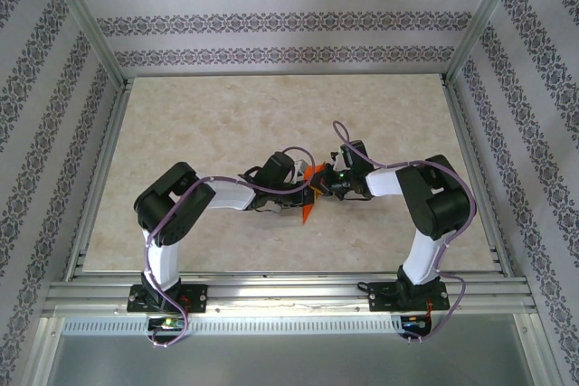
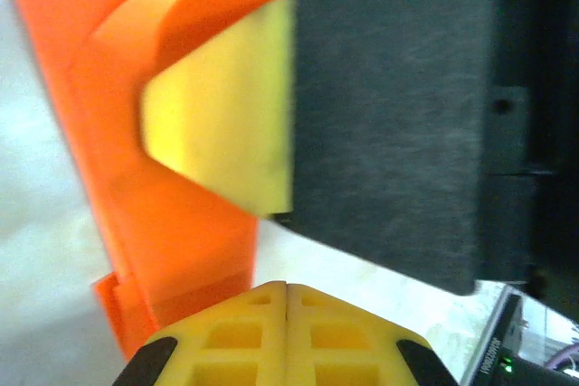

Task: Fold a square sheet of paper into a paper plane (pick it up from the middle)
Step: Fold the wing for the fifth time at the center of the table.

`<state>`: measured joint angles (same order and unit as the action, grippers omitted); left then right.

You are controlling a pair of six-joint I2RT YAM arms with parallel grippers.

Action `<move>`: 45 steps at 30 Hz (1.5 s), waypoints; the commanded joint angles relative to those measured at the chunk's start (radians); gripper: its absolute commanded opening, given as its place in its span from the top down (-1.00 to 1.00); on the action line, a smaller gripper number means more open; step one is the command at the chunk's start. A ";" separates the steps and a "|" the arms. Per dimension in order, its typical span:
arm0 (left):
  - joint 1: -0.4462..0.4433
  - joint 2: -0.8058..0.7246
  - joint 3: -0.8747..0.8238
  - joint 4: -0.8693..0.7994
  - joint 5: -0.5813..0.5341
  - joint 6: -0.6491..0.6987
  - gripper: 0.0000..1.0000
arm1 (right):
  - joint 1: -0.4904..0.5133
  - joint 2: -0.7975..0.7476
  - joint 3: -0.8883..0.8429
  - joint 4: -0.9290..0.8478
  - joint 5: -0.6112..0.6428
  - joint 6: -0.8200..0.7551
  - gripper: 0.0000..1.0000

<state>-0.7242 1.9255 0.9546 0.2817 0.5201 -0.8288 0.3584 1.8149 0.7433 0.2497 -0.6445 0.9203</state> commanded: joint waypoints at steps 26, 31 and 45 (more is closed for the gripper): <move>0.000 0.051 -0.143 -0.004 0.005 -0.006 1.00 | 0.048 0.001 0.047 -0.126 0.094 0.003 1.00; 0.000 0.075 -0.148 0.004 0.030 -0.003 1.00 | -0.015 0.036 0.059 -0.124 0.065 -0.027 0.98; -0.010 -0.033 -0.157 -0.035 -0.010 0.008 1.00 | -0.037 0.019 0.042 -0.107 -0.011 -0.024 1.00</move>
<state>-0.7208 1.9156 0.8429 0.4301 0.5247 -0.8303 0.3103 1.8359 0.8085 0.1608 -0.6445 0.9092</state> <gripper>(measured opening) 0.062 0.049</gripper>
